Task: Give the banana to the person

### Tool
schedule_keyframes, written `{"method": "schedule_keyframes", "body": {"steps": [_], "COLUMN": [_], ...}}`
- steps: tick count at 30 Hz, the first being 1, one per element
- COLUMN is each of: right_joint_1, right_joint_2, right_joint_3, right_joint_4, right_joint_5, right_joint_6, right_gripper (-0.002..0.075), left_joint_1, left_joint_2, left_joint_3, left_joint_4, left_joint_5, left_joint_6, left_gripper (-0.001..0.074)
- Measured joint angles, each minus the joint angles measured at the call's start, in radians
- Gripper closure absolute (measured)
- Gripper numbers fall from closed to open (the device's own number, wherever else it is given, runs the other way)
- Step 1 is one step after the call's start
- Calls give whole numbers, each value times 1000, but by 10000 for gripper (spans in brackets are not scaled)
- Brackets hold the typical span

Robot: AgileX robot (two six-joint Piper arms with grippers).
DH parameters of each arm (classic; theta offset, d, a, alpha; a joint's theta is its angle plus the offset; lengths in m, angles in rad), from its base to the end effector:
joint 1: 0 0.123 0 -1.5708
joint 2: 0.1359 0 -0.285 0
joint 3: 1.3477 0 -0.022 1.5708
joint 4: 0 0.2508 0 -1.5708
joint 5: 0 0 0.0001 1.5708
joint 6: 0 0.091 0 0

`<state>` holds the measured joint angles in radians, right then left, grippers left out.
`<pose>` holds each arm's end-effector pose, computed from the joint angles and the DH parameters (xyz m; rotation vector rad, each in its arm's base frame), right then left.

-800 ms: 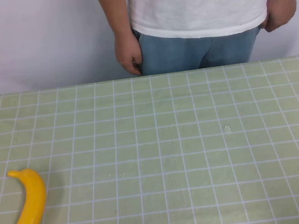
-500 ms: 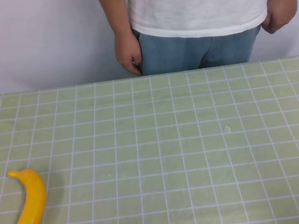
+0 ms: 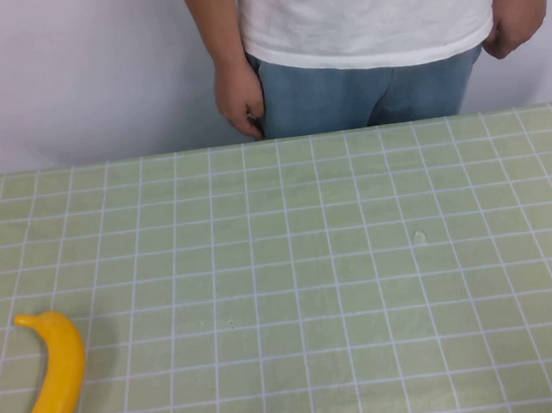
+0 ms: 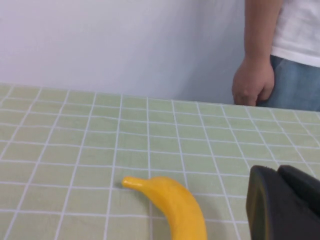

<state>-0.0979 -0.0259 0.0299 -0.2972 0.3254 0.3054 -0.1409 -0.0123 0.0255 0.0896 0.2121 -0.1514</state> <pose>0.0520 -0.0137 0.1764 0.1756 1.7922 -0.1379 0.0555 -0.0061 0.1861 0.0519 1.7091 -0.1362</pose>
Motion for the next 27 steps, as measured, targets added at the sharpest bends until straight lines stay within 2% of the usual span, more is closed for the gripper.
{"method": "schedule_keyframes", "body": {"steps": [5,8,15,18,20,23,27], "right_joint_1": [0,0,0,0,0,0,0], "right_joint_2": [0,0,0,0,0,0,0], "right_joint_3": [0,0,0,0,0,0,0], "right_joint_4": [0,0,0,0,0,0,0], "right_joint_5": [0,0,0,0,0,0,0], "right_joint_6": [0,0,0,0,0,0,0], "right_gripper": [735,735,735,735,735,735,735], "left_joint_1": [0,0,0,0,0,0,0], "left_joint_2": [0,0,0,0,-2,-2,1], "left_joint_3": [0,0,0,0,0,-43,-189], "left_joint_4": [31,32,21,-35,-83,-143,-200], "left_joint_5": [-19,-97,-455,-652,-720,-712,-590], "left_joint_6": [0,-4,-7,-7,-7,-5,-3], "left_gripper": [738,738,738,738,738,738,738]}}
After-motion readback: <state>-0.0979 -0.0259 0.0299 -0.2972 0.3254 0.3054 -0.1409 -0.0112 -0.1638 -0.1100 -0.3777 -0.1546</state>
